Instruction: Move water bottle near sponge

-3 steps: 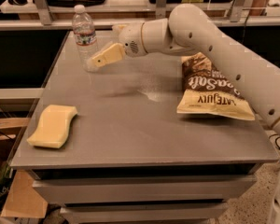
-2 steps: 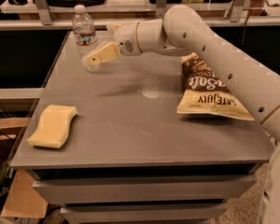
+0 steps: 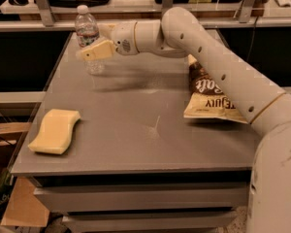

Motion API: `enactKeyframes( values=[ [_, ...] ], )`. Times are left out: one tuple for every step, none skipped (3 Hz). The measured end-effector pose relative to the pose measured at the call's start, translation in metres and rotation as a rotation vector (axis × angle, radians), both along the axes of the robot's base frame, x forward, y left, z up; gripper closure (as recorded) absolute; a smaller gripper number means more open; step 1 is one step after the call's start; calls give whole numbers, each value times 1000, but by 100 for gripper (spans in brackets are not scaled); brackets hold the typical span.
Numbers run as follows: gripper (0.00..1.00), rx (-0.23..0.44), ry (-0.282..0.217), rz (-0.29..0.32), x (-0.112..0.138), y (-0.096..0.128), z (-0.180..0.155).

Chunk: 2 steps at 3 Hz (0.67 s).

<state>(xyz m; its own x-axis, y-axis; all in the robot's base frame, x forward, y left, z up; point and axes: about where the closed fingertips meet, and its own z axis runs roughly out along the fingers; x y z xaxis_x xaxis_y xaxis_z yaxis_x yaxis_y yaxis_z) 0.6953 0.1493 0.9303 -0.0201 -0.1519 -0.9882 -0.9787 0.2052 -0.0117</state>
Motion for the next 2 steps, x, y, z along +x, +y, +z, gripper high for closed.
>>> enactKeyframes(
  values=[
    [43,27,-8,14,6,6,4],
    [64,43,-10,27,7,8,6]
  ],
)
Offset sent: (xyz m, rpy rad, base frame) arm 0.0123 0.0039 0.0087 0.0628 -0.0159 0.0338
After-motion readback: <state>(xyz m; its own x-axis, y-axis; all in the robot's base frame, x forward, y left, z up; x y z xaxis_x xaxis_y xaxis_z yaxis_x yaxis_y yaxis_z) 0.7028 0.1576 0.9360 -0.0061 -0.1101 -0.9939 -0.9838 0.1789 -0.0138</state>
